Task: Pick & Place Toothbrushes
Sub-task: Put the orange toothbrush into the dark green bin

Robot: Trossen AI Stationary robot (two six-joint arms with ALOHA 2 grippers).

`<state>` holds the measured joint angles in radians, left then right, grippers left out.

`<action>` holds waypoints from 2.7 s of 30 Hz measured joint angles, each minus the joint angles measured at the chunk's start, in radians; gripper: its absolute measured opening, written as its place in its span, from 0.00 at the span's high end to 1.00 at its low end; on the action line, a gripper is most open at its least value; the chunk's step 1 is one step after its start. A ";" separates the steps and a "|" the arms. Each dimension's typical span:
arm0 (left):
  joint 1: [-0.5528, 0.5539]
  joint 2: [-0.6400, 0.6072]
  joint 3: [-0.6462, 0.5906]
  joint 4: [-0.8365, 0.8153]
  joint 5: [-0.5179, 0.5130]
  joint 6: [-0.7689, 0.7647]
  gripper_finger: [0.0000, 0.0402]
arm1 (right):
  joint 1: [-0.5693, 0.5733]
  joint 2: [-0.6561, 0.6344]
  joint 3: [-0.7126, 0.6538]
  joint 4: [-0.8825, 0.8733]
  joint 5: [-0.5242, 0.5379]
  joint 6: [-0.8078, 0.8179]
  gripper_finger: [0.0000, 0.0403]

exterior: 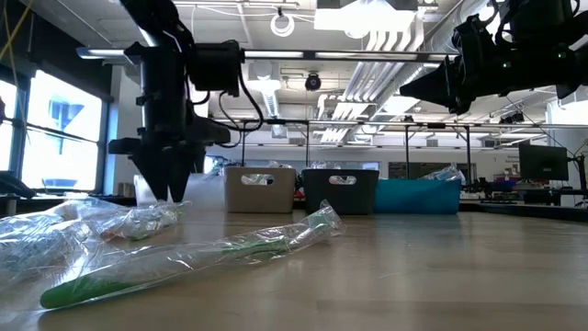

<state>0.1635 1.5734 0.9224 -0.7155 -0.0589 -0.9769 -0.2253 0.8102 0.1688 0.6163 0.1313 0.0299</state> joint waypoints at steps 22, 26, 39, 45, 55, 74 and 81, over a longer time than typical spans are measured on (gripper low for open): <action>0.000 -0.002 0.063 -0.150 -0.005 0.030 0.68 | 0.000 0.000 0.000 -0.002 0.000 0.000 0.99; 0.000 -0.002 0.023 -0.112 0.018 0.011 0.68 | 0.000 0.000 0.000 -0.002 0.000 0.000 0.99; 0.000 -0.002 -0.023 -0.011 0.052 0.003 0.68 | 0.000 0.000 0.000 -0.002 0.000 0.000 0.99; 0.000 -0.001 -0.023 -0.010 0.044 0.003 0.68 | 0.000 0.000 0.000 -0.002 0.000 0.000 0.99; -0.001 0.077 -0.018 0.020 0.049 0.027 0.68 | 0.000 0.000 -0.002 -0.009 0.000 0.000 0.99; 0.000 0.074 -0.021 0.029 0.001 0.120 0.96 | 0.000 0.000 -0.002 -0.008 0.000 0.000 0.99; 0.000 0.074 -0.022 0.045 -0.006 0.165 0.96 | 0.000 0.000 -0.002 -0.009 0.000 0.000 0.99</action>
<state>0.1635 1.6478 0.9009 -0.6706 -0.0654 -0.8116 -0.2253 0.8102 0.1669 0.6075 0.1315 0.0298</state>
